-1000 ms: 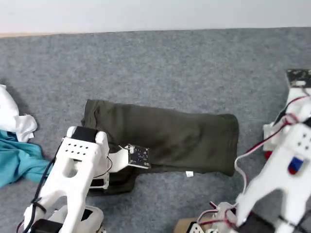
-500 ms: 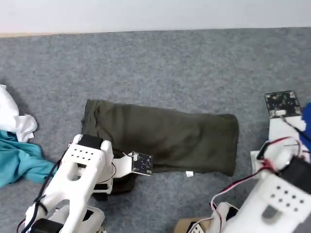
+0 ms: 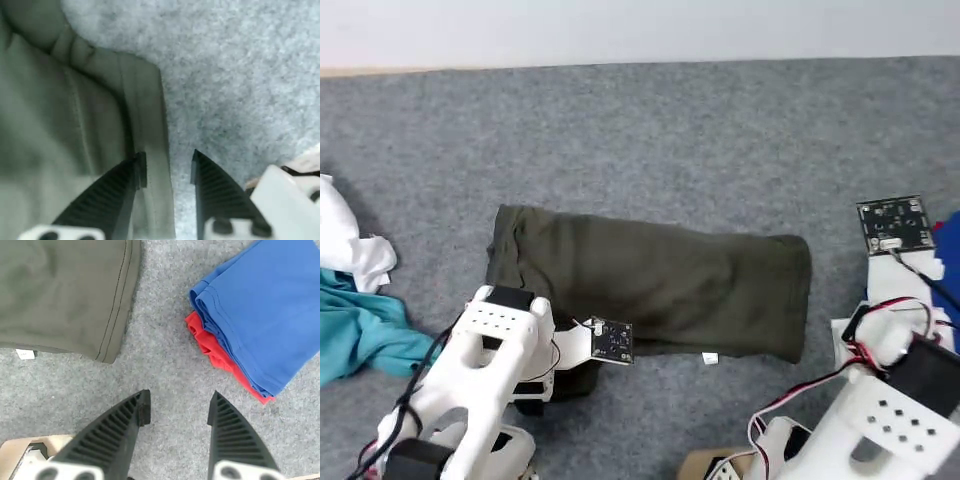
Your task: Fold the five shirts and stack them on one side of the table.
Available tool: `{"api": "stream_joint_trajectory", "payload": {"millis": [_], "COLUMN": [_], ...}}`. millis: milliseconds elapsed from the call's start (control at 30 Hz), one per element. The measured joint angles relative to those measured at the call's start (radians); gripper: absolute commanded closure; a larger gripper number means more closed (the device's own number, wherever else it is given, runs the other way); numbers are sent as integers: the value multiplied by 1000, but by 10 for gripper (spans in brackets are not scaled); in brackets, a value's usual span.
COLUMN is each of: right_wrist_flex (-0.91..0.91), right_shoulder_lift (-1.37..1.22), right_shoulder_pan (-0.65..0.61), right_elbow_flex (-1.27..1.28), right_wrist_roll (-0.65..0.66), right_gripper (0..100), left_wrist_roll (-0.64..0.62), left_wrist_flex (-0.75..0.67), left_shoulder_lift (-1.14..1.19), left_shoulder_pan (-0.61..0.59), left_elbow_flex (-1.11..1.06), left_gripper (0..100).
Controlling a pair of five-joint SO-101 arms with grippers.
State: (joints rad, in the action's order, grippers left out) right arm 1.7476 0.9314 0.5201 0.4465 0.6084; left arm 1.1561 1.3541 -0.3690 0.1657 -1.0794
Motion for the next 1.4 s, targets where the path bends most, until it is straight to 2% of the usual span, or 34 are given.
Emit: {"api": "stream_joint_trajectory", "payload": {"millis": [233, 433, 667, 867, 1033, 1167, 1400], "right_wrist_flex": [0, 0, 0, 0, 0, 0, 0], "right_shoulder_lift": [0, 0, 0, 0, 0, 0, 0], "right_shoulder_pan": [0, 0, 0, 0, 0, 0, 0], "right_elbow_flex": [0, 0, 0, 0, 0, 0, 0], "right_wrist_roll": [0, 0, 0, 0, 0, 0, 0], "right_gripper": [794, 794, 794, 794, 794, 794, 794], "left_wrist_roll": [-43, -43, -43, -43, -41, -41, -40], "left_wrist_flex": [-2, 31, 37, 169, 196, 190, 71], "left_shoulder_lift": [178, 265, 196, 49, 9, 6, 6], "left_shoulder_pan": [0, 0, 0, 0, 0, 0, 0], "left_elbow_flex": [94, 158, 163, 258, 328, 362, 413], "left_gripper": [1000, 997, 998, 998, 998, 998, 998]}}
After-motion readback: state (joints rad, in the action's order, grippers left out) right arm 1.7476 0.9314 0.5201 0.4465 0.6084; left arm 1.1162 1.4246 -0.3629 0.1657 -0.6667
